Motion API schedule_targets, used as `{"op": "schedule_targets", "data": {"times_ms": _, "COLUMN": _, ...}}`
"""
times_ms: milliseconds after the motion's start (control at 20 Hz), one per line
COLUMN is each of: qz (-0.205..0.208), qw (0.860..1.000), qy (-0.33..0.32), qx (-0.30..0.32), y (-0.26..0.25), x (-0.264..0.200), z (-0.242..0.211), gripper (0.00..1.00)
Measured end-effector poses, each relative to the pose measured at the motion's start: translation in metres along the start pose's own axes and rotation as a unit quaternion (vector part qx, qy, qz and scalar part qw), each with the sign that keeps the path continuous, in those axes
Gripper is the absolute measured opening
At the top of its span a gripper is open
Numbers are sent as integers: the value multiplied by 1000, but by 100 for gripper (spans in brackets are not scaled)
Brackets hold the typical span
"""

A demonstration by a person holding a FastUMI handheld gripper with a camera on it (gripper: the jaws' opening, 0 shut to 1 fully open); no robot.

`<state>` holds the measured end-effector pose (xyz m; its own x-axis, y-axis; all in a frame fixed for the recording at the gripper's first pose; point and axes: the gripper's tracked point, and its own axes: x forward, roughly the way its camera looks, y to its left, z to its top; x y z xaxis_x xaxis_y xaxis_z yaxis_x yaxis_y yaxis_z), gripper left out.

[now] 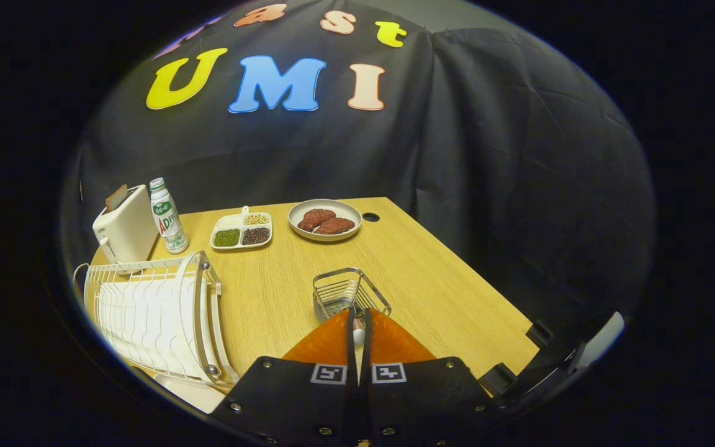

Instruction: Take the plate from the dish rack, then take the spoon from the basket and place it into the plate.

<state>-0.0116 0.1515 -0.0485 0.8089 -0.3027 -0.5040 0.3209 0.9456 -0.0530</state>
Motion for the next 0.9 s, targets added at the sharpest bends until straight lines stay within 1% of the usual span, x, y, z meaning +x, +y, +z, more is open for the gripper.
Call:
{"op": "schedule_targets", "data": {"times_ms": 300, "qz": 3, "qw": 1000, "qy": -22, "qx": 0, "y": -3, "x": -15, "z": 13, "gripper": 0}}
{"op": "schedule_targets", "data": {"times_ms": 900, "qz": 16, "qw": 996, "qy": -83, "qx": -42, "y": 8, "x": -49, "z": 67, "gripper": 0}}
